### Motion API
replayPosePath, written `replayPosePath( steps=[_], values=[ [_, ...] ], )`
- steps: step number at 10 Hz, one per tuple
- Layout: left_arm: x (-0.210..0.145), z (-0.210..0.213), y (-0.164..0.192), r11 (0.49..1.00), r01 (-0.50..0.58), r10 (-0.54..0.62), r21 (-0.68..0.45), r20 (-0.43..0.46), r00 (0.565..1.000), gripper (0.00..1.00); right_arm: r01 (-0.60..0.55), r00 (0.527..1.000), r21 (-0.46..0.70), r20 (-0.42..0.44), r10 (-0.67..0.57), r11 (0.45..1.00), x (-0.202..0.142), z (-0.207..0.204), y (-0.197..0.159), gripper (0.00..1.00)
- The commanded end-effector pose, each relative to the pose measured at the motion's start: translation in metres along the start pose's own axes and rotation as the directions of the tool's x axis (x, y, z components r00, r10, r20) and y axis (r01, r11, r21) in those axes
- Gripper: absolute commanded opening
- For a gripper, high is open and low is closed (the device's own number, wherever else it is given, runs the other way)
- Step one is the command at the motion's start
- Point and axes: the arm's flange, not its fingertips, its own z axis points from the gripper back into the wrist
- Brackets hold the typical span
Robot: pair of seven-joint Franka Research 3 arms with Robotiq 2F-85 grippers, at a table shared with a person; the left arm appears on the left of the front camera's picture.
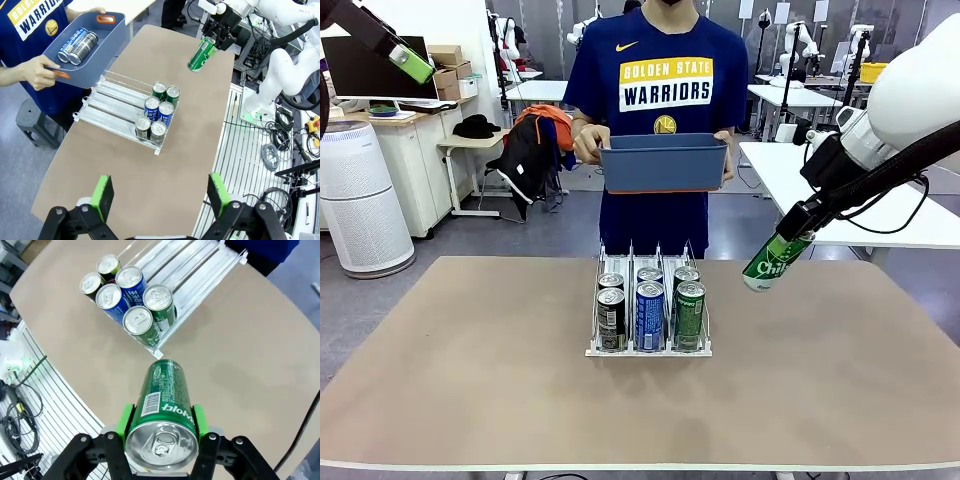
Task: Fill the beverage cans into the dispenser.
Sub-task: Place the picked Sprite in the line of the Automatic Can Dispenser with the same cans.
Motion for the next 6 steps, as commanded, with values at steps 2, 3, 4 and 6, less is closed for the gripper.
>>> replayPosePath(
  steps=[2,3,4,6],
  values=[
    [-0.001,0.001,0.0,1.0,-0.001,0.001,0.0,0.001,1.0,1.0,-0.17,0.982,0.022,-0.078,0.171,0.985,-0.002,-0.029,0.007,0.58],
    [-0.001,0.001,0.0,1.0,-0.001,0.001,0.0,0.001,1.0,1.0,-0.176,0.98,0.005,-0.089,0.175,0.984,-0.01,-0.037,0.018,0.58],
    [-0.001,0.001,0.0,1.0,-0.001,0.001,0.0,0.001,1.0,1.0,-0.2,0.975,0.005,-0.094,0.199,0.98,-0.009,-0.043,0.024,0.58],
    [-0.001,0.001,0.0,1.0,-0.001,0.001,0.0,0.001,1.0,1.0,-0.175,0.98,-0.047,-0.107,0.169,0.983,-0.012,-0.067,0.048,0.58]
  ],
)
